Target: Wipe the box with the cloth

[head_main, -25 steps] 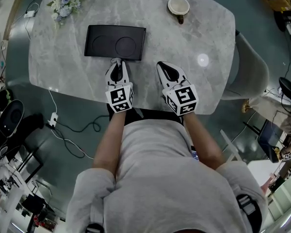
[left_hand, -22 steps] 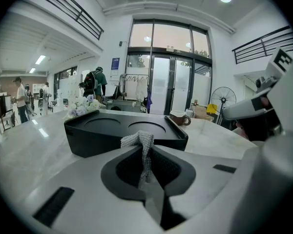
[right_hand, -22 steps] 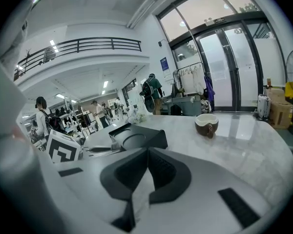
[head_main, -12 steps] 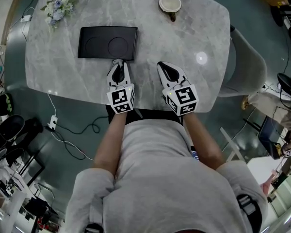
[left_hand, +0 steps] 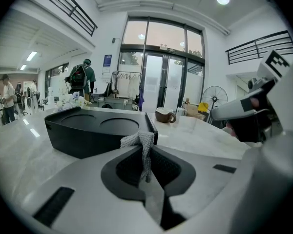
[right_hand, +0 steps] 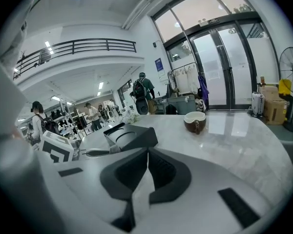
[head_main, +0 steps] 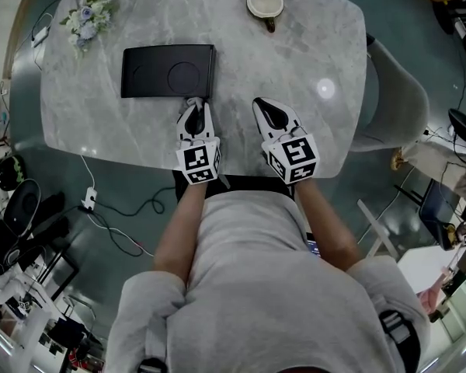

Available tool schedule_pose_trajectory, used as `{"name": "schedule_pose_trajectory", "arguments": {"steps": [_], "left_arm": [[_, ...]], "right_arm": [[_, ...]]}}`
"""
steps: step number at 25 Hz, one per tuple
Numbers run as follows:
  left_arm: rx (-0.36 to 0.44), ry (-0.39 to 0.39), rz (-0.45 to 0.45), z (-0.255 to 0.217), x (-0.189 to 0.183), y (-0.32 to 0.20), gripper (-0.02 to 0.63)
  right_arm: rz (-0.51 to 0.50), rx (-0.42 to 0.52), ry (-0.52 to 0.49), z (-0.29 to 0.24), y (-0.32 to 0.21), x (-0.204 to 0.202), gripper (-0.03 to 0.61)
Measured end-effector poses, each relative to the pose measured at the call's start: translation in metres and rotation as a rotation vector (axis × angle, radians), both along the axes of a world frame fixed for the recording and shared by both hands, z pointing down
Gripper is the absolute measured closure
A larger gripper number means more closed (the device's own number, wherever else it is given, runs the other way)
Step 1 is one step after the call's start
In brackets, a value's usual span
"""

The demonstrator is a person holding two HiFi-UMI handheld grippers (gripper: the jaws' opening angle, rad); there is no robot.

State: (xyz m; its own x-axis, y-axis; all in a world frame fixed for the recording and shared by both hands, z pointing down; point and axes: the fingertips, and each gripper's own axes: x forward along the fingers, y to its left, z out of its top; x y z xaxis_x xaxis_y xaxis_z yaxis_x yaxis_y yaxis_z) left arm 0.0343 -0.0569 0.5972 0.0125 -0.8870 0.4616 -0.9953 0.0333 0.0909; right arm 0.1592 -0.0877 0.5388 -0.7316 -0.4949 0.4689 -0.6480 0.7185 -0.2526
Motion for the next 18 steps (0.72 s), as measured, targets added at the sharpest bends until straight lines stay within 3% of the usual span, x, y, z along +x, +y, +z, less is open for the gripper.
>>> {"name": "schedule_pose_trajectory", "arguments": {"steps": [18], "left_arm": [[-0.014,0.007,0.046,-0.003,0.027,-0.006,0.565]], "right_arm": [[0.06,-0.005,-0.002,0.003,-0.002,0.035,0.551]]}}
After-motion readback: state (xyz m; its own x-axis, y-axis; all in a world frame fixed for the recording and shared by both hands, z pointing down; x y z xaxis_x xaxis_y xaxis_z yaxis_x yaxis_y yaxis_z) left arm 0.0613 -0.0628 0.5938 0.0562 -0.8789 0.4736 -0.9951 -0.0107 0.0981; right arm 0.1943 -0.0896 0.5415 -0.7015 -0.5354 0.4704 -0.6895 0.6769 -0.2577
